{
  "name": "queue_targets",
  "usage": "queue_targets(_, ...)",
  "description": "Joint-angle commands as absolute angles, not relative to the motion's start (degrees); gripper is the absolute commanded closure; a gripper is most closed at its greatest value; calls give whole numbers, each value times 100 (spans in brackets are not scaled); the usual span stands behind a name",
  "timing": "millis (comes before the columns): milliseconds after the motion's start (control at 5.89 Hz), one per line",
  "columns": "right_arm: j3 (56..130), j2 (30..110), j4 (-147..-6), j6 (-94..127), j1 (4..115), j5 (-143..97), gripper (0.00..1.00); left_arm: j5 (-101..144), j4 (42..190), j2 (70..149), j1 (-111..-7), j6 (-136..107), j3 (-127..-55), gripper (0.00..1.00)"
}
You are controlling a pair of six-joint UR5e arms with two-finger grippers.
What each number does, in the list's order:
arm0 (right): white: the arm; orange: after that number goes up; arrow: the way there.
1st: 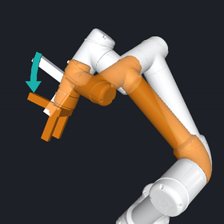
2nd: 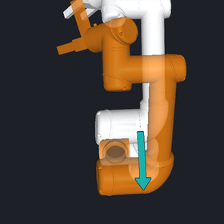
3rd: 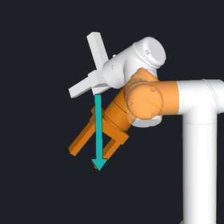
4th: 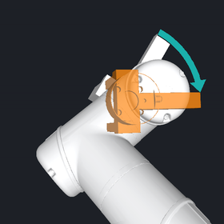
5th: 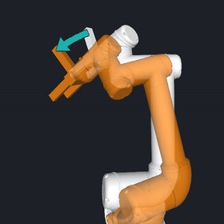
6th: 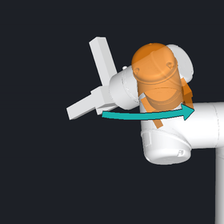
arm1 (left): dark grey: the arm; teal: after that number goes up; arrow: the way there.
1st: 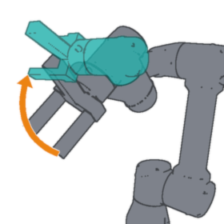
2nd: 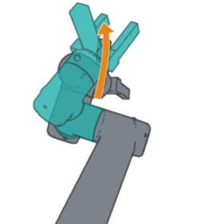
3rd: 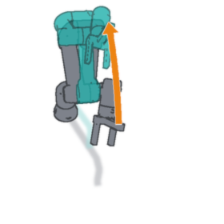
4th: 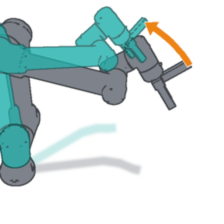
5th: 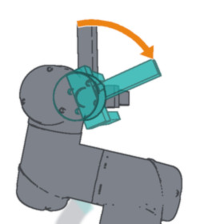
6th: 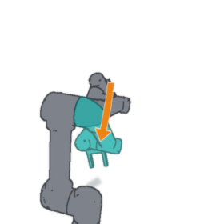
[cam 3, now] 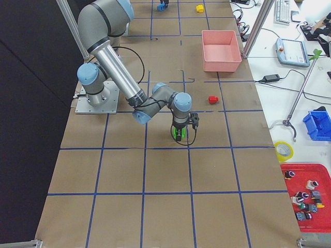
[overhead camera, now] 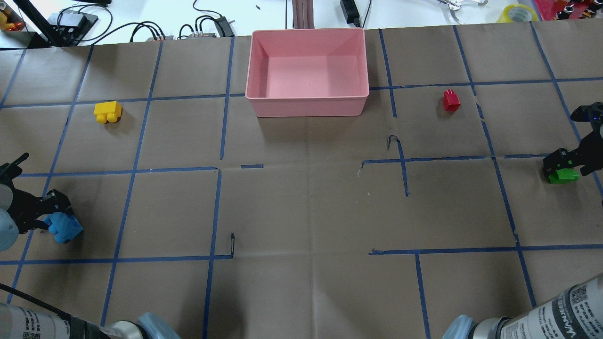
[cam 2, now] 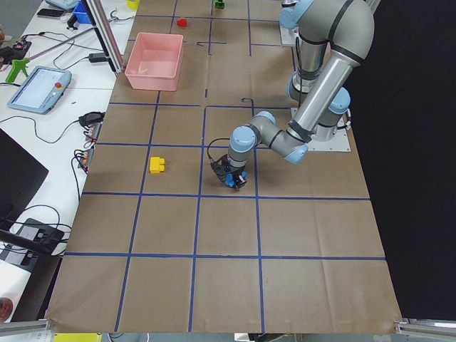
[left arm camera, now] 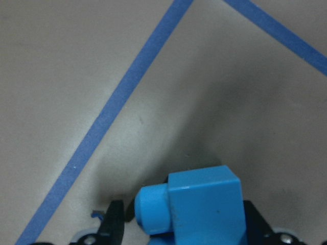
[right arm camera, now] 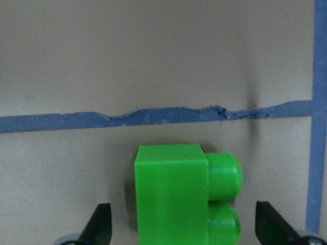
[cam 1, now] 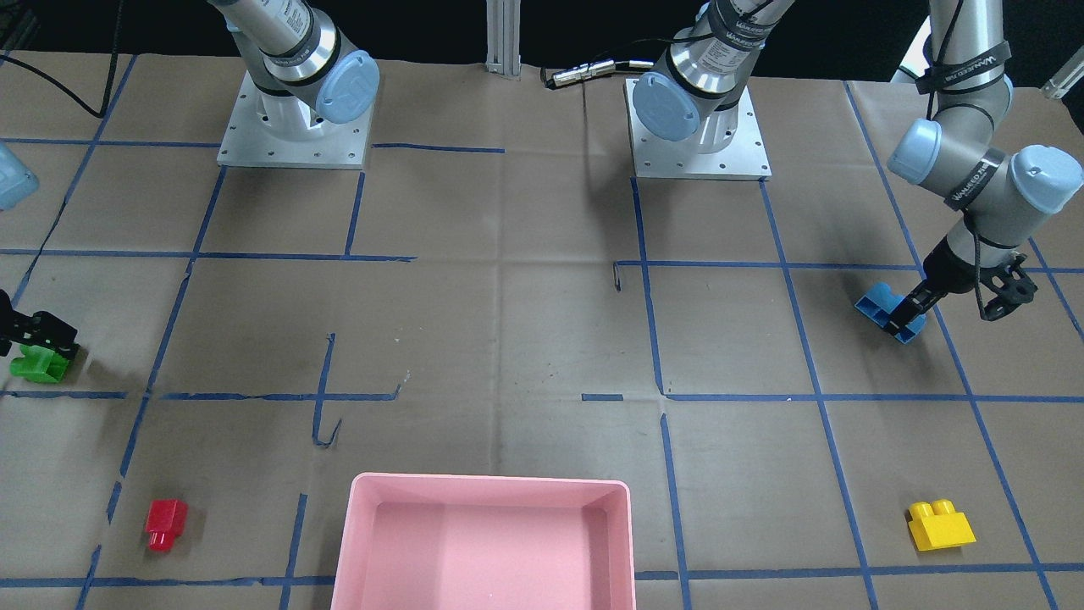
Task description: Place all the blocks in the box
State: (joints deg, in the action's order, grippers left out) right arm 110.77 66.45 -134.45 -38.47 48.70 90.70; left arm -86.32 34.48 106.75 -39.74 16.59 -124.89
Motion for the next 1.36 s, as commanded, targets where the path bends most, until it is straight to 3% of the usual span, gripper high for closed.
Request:
queue_targets(0, 11074, 6645, -13482, -3841, 4869, 9062, 12, -8640, 3480, 10670, -3990, 1661, -12489, 54)
queue_targets(339, 11057, 6645, -13561, -3850, 4869, 9062, 12, -8648, 3803, 10626, -4008, 1661, -12437, 88)
queue_targets(679, 11057, 6566, -13596, -3850, 4869, 9053, 13, -8648, 4293, 10364, -4130, 1652, -12027, 92)
queue_targets(848, 11057, 6565, -13597, -3850, 4869, 9061, 23, -8640, 5525, 10136, -4348, 1618, -11223, 96)
queue_targets(1188, 11057, 6592, -13579, -3850, 4869, 9088, 62, -8605, 7584, 10195, -4953, 1547, -9256, 97)
